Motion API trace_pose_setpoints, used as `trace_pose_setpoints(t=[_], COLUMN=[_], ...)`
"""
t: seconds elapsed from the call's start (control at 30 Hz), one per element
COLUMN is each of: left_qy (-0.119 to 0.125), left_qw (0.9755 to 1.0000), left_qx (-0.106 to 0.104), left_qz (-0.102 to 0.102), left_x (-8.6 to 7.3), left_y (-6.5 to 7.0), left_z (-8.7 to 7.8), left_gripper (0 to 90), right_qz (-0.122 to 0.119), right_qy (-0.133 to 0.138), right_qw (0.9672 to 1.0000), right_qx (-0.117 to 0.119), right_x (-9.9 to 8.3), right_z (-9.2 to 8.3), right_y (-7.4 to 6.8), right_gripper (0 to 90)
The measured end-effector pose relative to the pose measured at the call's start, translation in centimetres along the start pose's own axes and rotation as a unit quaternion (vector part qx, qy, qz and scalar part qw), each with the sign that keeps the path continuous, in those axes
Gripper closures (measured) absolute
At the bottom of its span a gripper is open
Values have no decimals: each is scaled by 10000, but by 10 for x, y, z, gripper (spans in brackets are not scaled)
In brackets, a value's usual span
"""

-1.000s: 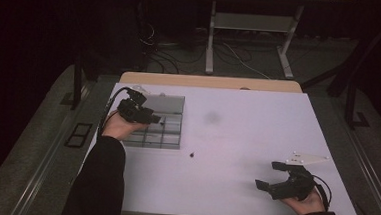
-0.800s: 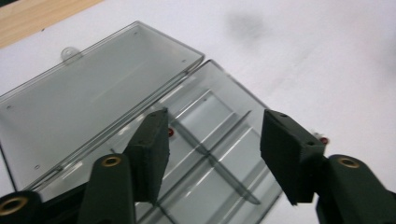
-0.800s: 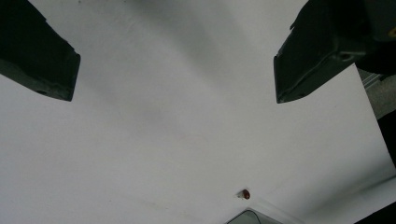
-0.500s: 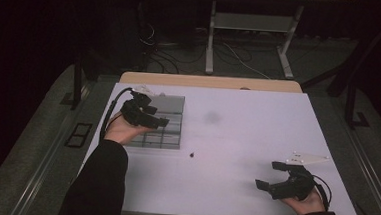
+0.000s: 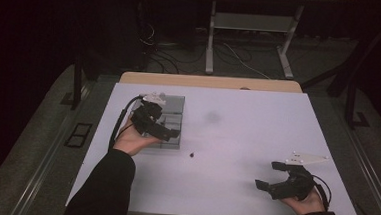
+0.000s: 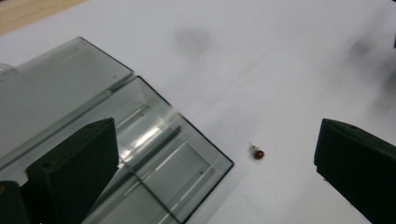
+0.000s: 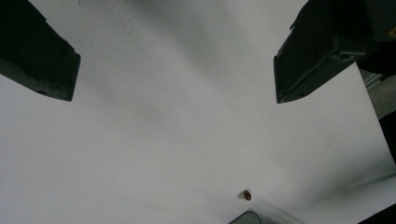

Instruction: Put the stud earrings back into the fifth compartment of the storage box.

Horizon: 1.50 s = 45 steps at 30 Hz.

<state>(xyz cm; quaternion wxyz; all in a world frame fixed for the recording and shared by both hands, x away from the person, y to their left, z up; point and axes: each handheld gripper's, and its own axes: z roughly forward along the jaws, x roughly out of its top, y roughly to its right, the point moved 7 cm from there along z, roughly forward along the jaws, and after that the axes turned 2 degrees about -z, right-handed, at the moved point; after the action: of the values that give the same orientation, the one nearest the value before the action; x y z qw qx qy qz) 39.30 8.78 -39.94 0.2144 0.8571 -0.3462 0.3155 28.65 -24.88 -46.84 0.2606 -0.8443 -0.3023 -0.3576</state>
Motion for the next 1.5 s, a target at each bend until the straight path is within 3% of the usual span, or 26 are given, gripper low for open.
trace_pose_setpoints(t=[0.67,0.87,1.5], left_qy=[-232,-292,-735], left_qw=[9985,9979,9932], left_qx=[-222,-298,-370], left_qz=[446,500,821], left_x=[-12,-15,-23], left_y=[38,47,61], left_z=[29,38,66], left_gripper=[0,0,12], right_qz=[42,-7,-35], right_qy=[-47,-23,-14], right_qw=[10000,10000,10000], right_qx=[28,17,21], right_x=[-1,0,0], right_z=[0,1,1], right_y=[-2,-1,-1], right_gripper=[3,3,3])
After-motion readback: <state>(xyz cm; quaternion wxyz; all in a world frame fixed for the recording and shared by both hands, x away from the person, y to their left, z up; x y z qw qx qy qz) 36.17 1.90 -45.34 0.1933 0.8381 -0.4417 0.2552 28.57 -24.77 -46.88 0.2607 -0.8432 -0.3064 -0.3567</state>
